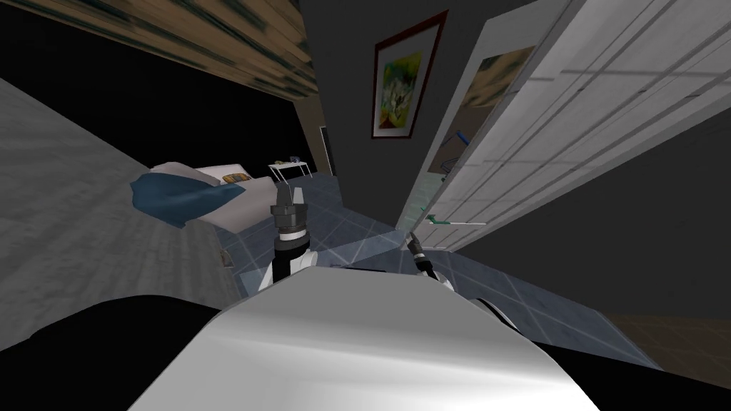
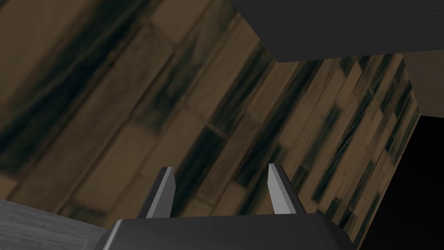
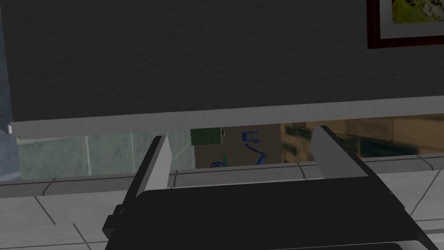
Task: Pull the door open
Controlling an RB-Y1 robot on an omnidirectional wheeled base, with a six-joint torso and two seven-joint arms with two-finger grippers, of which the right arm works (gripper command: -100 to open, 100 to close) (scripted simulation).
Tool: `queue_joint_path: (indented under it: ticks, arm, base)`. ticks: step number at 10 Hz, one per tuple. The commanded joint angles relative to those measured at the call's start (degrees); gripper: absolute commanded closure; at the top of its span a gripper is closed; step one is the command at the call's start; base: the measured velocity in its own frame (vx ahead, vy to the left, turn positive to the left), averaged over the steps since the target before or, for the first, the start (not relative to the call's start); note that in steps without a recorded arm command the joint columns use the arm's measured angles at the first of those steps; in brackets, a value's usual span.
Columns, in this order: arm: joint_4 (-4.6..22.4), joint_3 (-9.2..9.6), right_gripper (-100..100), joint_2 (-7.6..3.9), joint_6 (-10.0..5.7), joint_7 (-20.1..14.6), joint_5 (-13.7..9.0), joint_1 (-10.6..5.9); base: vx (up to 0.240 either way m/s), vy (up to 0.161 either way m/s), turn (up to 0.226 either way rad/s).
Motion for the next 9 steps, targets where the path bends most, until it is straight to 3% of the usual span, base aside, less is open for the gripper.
queue_joint_path:
  ticks: [1,9]
  arm:
    - [0.1,0.17,-100,-0.03,-0.18,-0.1,0.1,-0.07]
    - [0.1,0.61,-100,-0.11,-0.32,-0.3,0.3,-0.11]
  base:
    - [0.020,-0.220,-0.026]
    - [0.040,-0.226,-0.051]
